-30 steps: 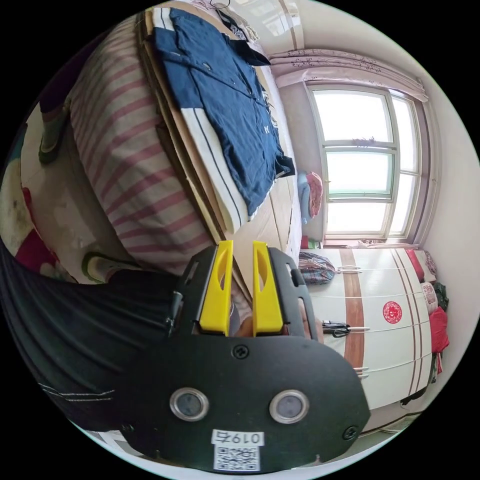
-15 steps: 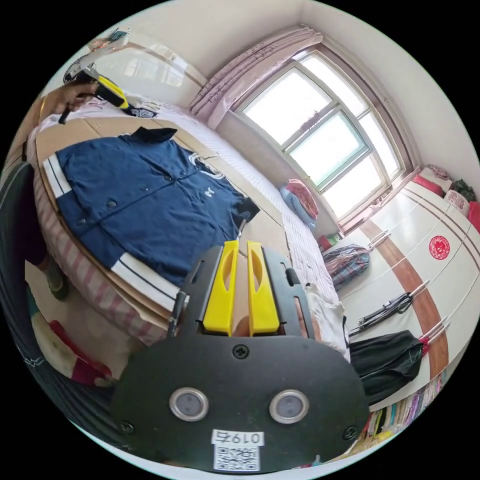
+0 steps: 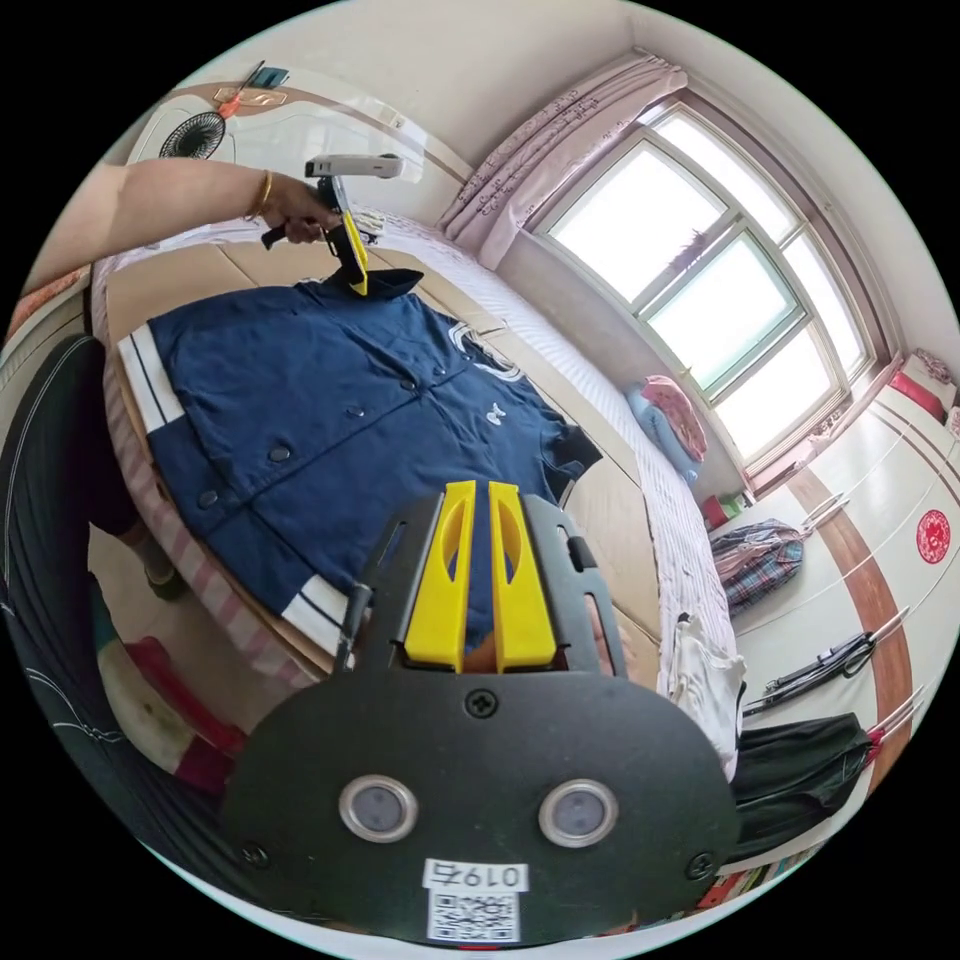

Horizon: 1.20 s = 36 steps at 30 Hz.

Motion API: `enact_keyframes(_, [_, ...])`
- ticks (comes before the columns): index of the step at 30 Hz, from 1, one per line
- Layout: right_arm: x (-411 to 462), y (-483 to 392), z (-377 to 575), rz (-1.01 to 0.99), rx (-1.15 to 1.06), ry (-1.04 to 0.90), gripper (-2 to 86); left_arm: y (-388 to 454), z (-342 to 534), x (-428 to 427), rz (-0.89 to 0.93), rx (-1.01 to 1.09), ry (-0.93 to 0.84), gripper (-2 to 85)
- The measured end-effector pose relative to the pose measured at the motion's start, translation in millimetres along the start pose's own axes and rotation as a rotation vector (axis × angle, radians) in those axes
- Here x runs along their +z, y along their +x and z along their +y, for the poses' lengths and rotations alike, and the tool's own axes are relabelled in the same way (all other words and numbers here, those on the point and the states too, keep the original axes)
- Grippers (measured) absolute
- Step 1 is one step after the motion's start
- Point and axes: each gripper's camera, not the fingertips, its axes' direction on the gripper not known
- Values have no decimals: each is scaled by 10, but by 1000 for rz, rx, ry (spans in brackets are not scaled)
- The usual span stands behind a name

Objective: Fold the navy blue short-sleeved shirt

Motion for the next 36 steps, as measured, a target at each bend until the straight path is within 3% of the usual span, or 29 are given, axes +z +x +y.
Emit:
enact_keyframes(4, [41, -44, -506, -39, 25, 39, 1, -339, 89, 139, 16, -43, -10, 56])
enact_keyframes(8, [133, -226, -1157, -92, -13, 81, -4, -761, 391, 5, 45, -187, 119, 28])
enact_keyframes(12, [310, -432, -2006, -157, -100, 125, 9, -1187, 839, -34, 97, -479, 109, 30])
enact_keyframes(18, [1078, -430, -3877, -367, -34, 142, 28, -1447, 1228, 62, 128, -579, 123, 72])
enact_keyframes(24, [2088, -677, -5696, -681, 15, -78, 81, -1663, 1195, 25, 186, -512, 274, 111])
enact_keyframes(29, [2841, -1340, -6734, -893, -85, -391, 122, -1821, 1115, 250, 212, -541, 194, 85])
enact_keyframes(33, [2949, -1770, -7118, -782, -210, -484, 131, -1999, 1158, 371, 268, -573, 185, 54])
enact_keyframes(36, [2936, -2097, -7306, -599, -314, -530, 63, -2105, 1186, 406, 295, -598, 204, 30])
